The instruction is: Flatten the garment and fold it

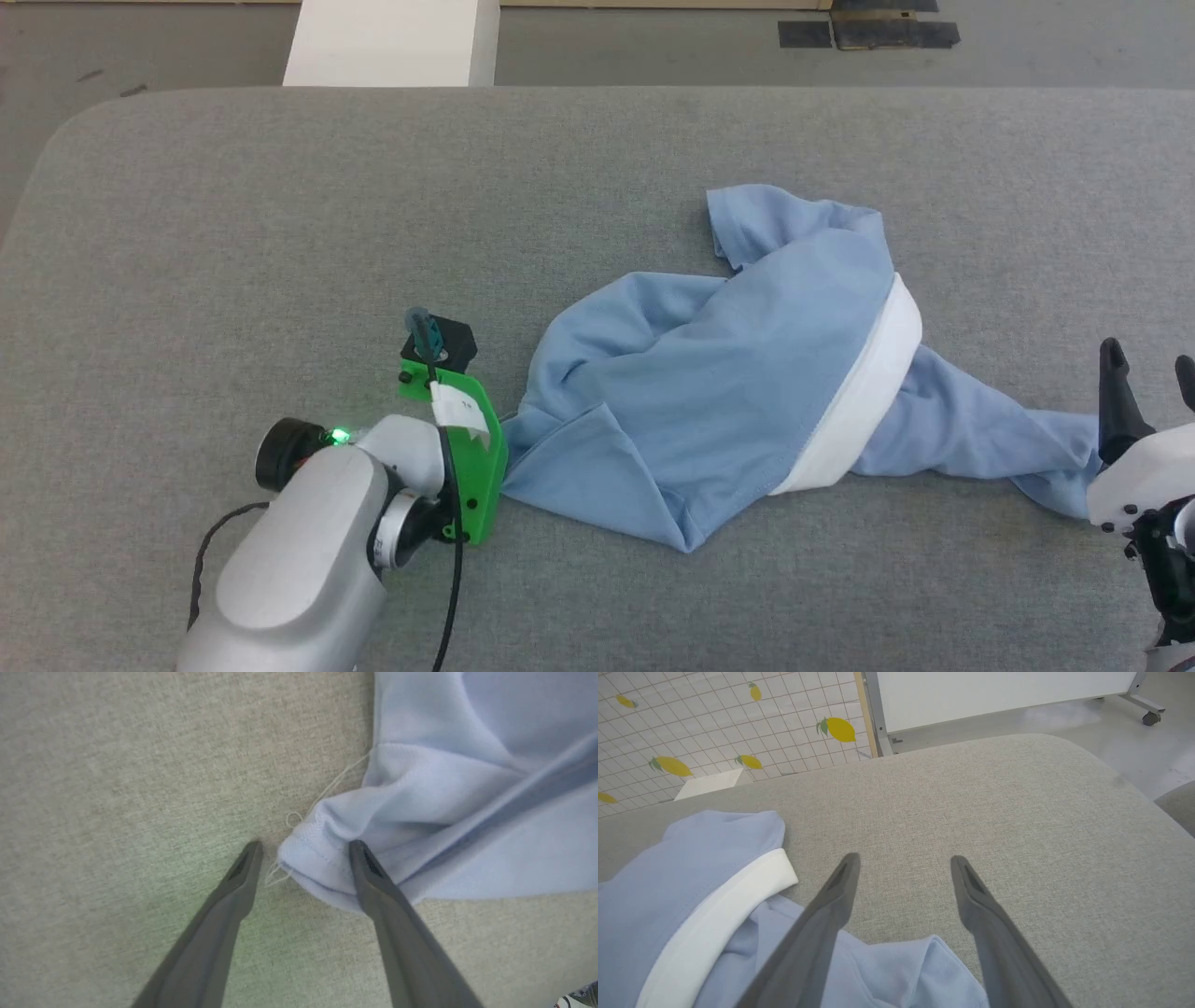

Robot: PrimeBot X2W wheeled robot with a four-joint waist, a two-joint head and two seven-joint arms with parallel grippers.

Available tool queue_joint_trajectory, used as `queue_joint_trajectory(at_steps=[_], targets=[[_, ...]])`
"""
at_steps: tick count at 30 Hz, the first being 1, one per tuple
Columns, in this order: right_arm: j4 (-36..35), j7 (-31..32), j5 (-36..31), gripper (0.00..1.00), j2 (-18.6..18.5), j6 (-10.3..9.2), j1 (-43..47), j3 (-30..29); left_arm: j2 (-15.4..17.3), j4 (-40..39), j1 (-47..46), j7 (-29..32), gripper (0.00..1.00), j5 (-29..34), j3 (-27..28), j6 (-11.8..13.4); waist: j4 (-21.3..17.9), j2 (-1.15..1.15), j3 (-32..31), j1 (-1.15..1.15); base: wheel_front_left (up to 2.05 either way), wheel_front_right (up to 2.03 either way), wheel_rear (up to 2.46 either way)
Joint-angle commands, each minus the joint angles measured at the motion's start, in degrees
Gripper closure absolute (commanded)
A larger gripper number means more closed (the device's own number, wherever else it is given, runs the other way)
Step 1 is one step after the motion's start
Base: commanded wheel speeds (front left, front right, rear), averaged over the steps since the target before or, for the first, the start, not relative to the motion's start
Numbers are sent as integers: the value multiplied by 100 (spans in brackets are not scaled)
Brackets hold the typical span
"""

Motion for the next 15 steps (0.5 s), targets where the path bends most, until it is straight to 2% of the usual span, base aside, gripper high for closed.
queue_joint_trajectory(at_steps=[1, 4, 9, 15], targets=[[29, -45, -28, 0, 8, -9, -46, -12, -51, 140, 128, 74, 100, -94, -94, -83, -25, 0, 39, 0, 0, 0, 0], [74, -68, -39, 0, 9, -9, -24, -21, -119, 117, 162, -120, 100, -267, 38, -110, -6, 0, 44, 0, 0, 0, 0], [175, -90, -39, 0, 10, -9, -18, 16, -140, -231, 188, -841, 100, -713, 824, 140, 44, 0, -44, 0, 0, 0, 0], [258, -76, -67, 0, 11, -9, 8, 91, 118, -1069, 652, -1443, 100, -1083, 1877, 692, 129, 0, -181, 0, 0, 0, 0]])
